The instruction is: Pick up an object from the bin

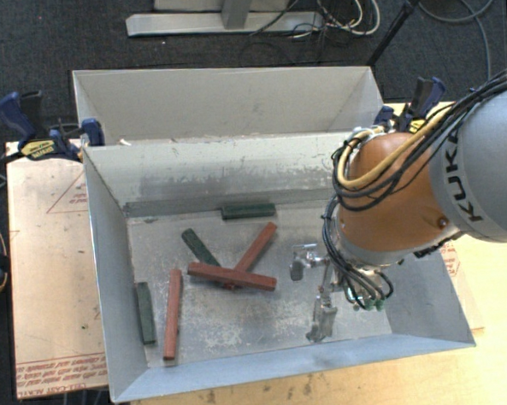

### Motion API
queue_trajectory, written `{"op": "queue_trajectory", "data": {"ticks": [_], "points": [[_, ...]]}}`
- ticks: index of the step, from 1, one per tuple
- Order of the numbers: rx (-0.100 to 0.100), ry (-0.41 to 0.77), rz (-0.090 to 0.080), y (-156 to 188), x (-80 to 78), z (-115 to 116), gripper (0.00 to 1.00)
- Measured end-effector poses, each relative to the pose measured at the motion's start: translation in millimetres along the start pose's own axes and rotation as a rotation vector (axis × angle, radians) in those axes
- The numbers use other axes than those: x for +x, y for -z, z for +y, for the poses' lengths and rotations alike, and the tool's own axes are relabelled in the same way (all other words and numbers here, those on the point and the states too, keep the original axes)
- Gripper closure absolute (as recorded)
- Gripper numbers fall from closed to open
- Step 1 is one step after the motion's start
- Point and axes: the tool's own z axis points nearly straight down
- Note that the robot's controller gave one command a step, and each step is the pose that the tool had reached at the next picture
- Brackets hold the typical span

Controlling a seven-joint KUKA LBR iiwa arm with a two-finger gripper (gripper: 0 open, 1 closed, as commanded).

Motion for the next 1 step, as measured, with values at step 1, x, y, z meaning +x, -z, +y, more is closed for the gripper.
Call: {"op": "queue_trajectory", "data": {"ticks": [1], "points": [[0.000,-0.001,-0.008,3.3,-1.8,-0.1,0.00]]}}
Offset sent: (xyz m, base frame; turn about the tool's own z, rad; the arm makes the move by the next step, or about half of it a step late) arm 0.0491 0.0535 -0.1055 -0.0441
